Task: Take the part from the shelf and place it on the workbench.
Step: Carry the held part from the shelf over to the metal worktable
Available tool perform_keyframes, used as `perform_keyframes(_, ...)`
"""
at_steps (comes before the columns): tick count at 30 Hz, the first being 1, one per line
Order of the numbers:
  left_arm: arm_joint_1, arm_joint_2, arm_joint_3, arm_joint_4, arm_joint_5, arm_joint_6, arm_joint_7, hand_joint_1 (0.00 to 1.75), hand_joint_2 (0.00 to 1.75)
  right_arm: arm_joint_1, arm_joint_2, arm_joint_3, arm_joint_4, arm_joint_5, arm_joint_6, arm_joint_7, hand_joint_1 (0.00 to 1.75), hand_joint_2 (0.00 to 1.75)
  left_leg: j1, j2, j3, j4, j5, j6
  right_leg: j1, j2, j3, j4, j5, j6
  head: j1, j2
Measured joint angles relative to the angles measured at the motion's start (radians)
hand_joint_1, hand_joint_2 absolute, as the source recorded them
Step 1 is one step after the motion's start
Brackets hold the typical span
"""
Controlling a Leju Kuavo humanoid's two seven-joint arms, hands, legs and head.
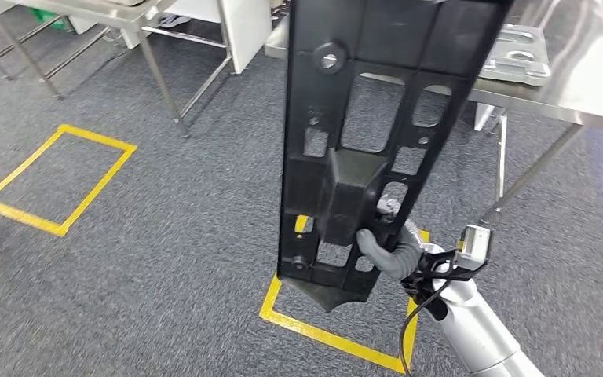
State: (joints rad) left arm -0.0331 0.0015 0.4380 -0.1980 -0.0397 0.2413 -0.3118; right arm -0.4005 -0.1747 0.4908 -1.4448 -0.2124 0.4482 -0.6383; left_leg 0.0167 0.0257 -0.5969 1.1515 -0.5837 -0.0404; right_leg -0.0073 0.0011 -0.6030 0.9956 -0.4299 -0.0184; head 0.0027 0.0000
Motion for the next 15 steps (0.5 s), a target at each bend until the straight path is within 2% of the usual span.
perform_keyframes(1, 0.001, 0.000, 0.001, 0.000, 0.000, -0.001, 0.000, 0.00, 1.75, 0.000, 0.002, 0.012, -0.001, 0.000, -0.001, 0.004, 1.75, 1.75, 0.001, -0.010, -0.038, 0.071, -0.025, -0.002, 0.001, 0.012, 0.000, 0.000, 0.000, -0.002, -0.001, 0.000)
perform_keyframes(2, 0.002, 0.000, 0.001, 0.000, 0.000, -0.002, -0.001, 0.00, 1.75, 0.001, 0.003, 0.023, -0.001, -0.001, -0.002, 0.008, 1.75, 1.75, 0.001, -0.014, -0.069, 0.121, -0.035, -0.003, 0.002, 0.025, 0.001, 0.001, -0.001, -0.003, -0.002, 0.000)
perform_keyframes(3, 0.003, -0.001, 0.002, 0.000, 0.000, -0.003, -0.002, 0.00, 1.75, 0.002, 0.003, 0.032, -0.001, -0.002, -0.002, 0.010, 1.75, 1.75, 0.001, -0.016, -0.083, 0.135, -0.025, -0.002, 0.003, 0.038, 0.002, 0.002, -0.001, -0.003, -0.002, 0.000)
perform_keyframes(4, 0.003, -0.002, 0.002, 0.000, 0.000, -0.004, -0.002, 0.00, 1.75, 0.002, 0.004, 0.040, -0.002, -0.003, -0.002, 0.011, 1.75, 1.75, 0.001, -0.018, -0.078, 0.109, 0.005, 0.000, 0.003, 0.051, 0.003, 0.004, -0.002, -0.002, -0.002, 0.000)
perform_keyframes(5, 0.003, -0.003, 0.002, 0.000, 0.000, -0.005, -0.003, 0.00, 1.75, 0.002, 0.004, 0.045, -0.002, -0.004, -0.002, 0.011, 1.75, 1.75, 0.001, -0.026, -0.057, 0.048, 0.047, 0.003, 0.003, 0.063, 0.005, 0.005, -0.003, -0.001, -0.002, 0.000)
perform_keyframes(6, 0.003, -0.003, 0.003, 0.000, 0.000, -0.006, -0.003, 0.00, 1.75, 0.001, 0.005, 0.050, -0.003, -0.005, -0.002, 0.012, 1.75, 1.75, 0.001, -0.045, -0.028, -0.023, 0.083, 0.009, 0.004, 0.074, 0.006, 0.006, -0.004, 0.000, -0.002, 0.000)
perform_keyframes(7, 0.003, -0.004, 0.003, 0.000, 0.000, -0.006, -0.003, 0.00, 1.75, 0.001, 0.006, 0.054, -0.004, -0.005, -0.002, 0.012, 1.75, 1.75, 0.002, -0.062, -0.003, -0.085, 0.108, 0.014, 0.004, 0.086, 0.006, 0.008, -0.005, 0.004, -0.002, 0.000)
perform_keyframes(8, 0.003, -0.004, 0.004, 0.000, 0.000, -0.007, -0.004, 0.00, 1.75, 0.000, 0.007, 0.058, -0.005, -0.006, -0.002, 0.012, 1.75, 1.75, 0.001, -0.077, 0.014, -0.126, 0.120, 0.018, 0.003, 0.095, 0.003, 0.009, -0.005, 0.008, -0.002, 0.000)
perform_keyframes(9, 0.002, -0.004, 0.004, 0.000, 0.000, -0.007, -0.004, 0.00, 1.75, 0.000, 0.007, 0.061, -0.006, -0.007, -0.001, 0.012, 1.75, 1.75, -0.001, -0.085, 0.022, -0.142, 0.120, 0.023, 0.001, 0.105, 0.001, 0.010, -0.004, 0.014, -0.002, 0.000)
perform_keyframes(11, -0.003, -0.006, 0.006, 0.000, 0.000, -0.008, -0.002, 0.00, 1.75, 0.001, 0.007, 0.065, -0.008, -0.010, 0.000, 0.012, 1.75, 1.75, -0.002, -0.070, 0.026, -0.151, 0.122, 0.033, -0.003, 0.119, -0.003, 0.008, -0.001, 0.027, -0.002, 0.000)
perform_keyframes(12, -0.004, -0.008, 0.007, 0.000, 0.001, -0.008, 0.000, 0.00, 1.75, 0.001, 0.006, 0.067, -0.010, -0.012, 0.000, 0.012, 1.75, 1.75, 0.000, -0.060, 0.030, -0.156, 0.125, 0.040, -0.002, 0.109, -0.006, 0.015, -0.006, 0.033, -0.001, 0.000)
perform_keyframes(13, -0.005, -0.009, 0.008, 0.000, 0.002, -0.008, 0.002, 0.00, 1.75, 0.000, 0.006, 0.069, -0.013, -0.015, 0.000, 0.012, 1.75, 1.75, 0.002, -0.049, 0.033, -0.162, 0.128, 0.046, -0.001, 0.088, -0.017, 0.038, -0.022, 0.037, 0.002, 0.000)
perform_keyframes(15, -0.003, -0.011, 0.011, 0.000, 0.005, -0.010, 0.008, 0.00, 1.75, 0.001, 0.006, 0.072, -0.018, -0.021, 0.001, 0.009, 1.75, 1.75, 0.003, -0.027, 0.036, -0.167, 0.131, 0.055, 0.001, 0.035, -0.067, 0.144, -0.079, 0.044, 0.007, 0.000)
